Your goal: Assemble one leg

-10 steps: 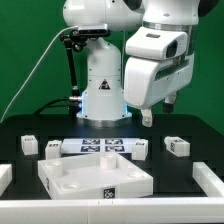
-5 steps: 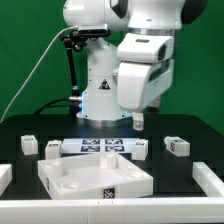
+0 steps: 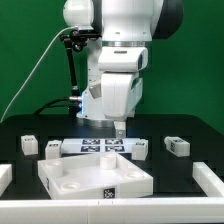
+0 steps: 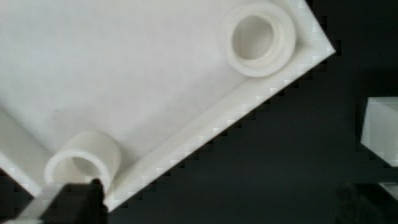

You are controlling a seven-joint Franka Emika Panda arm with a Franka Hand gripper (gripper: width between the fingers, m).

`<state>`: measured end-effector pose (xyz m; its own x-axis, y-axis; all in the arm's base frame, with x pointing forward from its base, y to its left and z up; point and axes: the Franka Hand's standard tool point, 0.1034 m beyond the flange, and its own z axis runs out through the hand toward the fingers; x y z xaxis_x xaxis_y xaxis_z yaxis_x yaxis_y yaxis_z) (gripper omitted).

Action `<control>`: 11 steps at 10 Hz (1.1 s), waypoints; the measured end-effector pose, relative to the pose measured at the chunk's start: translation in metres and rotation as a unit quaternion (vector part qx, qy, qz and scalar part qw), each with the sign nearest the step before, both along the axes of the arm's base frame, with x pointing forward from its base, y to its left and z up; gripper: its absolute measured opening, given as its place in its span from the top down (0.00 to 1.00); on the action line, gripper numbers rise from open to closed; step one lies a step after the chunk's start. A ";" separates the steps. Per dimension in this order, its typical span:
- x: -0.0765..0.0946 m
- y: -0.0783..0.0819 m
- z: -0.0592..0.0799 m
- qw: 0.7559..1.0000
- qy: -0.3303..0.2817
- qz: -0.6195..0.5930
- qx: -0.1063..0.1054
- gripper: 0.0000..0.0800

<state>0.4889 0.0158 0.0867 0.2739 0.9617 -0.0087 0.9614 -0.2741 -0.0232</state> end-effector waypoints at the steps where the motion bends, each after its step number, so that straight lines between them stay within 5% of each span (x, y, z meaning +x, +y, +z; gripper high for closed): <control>1: 0.000 0.000 0.000 1.000 0.000 0.000 0.000 0.19; 7: -0.012 -0.051 -0.025 0.983 -0.027 0.182 -0.004 0.19; 11: -0.013 -0.054 -0.027 0.982 -0.028 0.189 -0.004 0.19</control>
Offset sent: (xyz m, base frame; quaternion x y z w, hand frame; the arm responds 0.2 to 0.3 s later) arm -0.0153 -0.0253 -0.0120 -0.0574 0.0122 -0.1902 0.9800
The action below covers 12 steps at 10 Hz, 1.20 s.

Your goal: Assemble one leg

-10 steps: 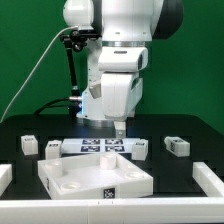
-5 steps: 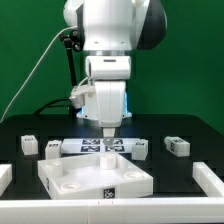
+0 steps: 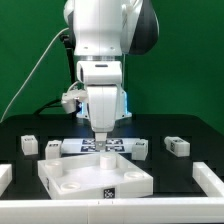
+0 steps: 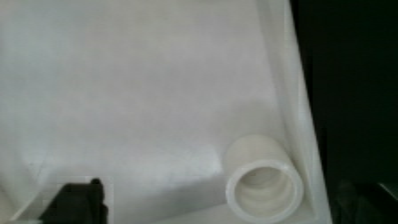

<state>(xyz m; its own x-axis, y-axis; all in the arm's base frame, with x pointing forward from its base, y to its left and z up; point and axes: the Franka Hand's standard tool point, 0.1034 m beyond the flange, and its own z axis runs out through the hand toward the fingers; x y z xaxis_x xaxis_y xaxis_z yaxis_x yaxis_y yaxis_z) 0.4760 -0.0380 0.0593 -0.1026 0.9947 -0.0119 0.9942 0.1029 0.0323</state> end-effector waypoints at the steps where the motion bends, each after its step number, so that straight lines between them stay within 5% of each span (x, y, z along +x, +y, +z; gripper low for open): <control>1: -0.003 -0.009 -0.006 0.999 -0.003 0.035 -0.001 0.19; 7: -0.023 -0.023 -0.046 0.998 0.023 0.058 0.003 0.19; 11: -0.023 -0.020 -0.050 0.999 0.026 0.041 0.004 0.19; 12: -0.024 -0.021 -0.051 0.999 0.027 0.040 0.005 0.34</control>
Offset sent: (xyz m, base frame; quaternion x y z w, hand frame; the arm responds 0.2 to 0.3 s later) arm -0.0147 -0.0125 -0.0170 -0.0110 0.0087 -0.0925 0.9956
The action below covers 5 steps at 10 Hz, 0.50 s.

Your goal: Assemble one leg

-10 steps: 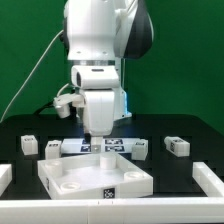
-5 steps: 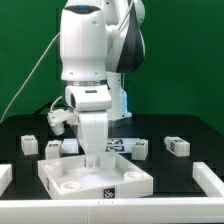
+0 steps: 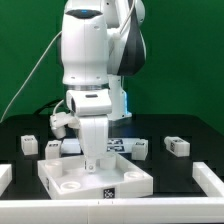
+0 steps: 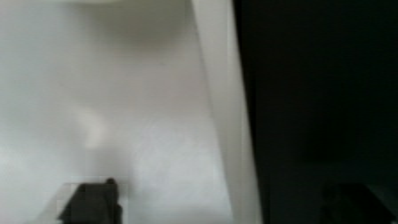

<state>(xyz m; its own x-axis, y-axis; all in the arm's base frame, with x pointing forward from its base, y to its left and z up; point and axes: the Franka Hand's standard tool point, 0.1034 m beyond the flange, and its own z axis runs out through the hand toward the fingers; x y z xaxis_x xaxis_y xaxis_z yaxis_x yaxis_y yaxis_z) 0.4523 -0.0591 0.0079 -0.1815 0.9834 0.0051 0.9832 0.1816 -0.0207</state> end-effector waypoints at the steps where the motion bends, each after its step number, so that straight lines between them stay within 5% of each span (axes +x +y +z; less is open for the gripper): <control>1: 0.000 0.000 0.000 1.000 0.001 0.000 0.000 0.51; 2: 0.000 0.000 0.000 1.000 0.001 0.000 0.000 0.68; 3: -0.001 0.000 -0.001 1.000 0.001 -0.001 0.000 0.68; 4: -0.001 0.000 -0.001 1.000 0.001 -0.001 0.000 0.90; 5: -0.001 -0.001 -0.001 1.000 0.001 -0.003 0.000 0.90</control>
Offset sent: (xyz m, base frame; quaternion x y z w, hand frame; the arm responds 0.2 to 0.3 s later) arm 0.0000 0.0000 0.0000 0.0000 0.0000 0.0000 1.0000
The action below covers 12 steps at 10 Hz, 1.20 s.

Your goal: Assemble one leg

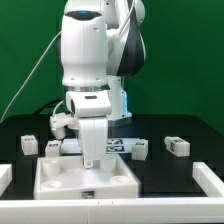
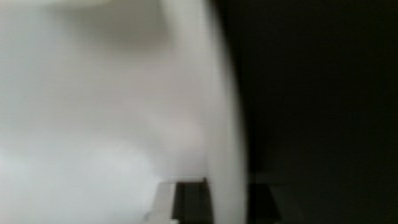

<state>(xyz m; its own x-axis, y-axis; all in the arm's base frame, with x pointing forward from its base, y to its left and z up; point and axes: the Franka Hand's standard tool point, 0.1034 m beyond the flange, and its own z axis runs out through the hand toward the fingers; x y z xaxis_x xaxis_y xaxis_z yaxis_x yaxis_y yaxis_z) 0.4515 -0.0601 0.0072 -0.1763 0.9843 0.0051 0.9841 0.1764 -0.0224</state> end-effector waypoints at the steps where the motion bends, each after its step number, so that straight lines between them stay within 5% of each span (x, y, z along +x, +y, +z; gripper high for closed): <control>1: 0.000 0.000 0.000 1.000 0.000 0.000 0.000 0.93; 5: 0.000 0.003 0.000 1.000 0.000 -0.016 0.000 0.93; 10: 0.005 0.090 0.000 0.995 0.001 -0.097 0.012 0.93; 12: 0.010 0.094 0.002 0.997 -0.002 -0.075 0.014 0.93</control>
Offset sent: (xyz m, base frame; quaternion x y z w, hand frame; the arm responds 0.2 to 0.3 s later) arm 0.0000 0.0000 0.0000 0.0000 0.0000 0.0000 1.0000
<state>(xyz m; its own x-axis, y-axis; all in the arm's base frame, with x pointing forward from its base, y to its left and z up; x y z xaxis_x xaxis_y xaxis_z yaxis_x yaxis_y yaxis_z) 0.4611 0.0336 0.0089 -0.0268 0.9991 0.0335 0.9995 0.0274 -0.0163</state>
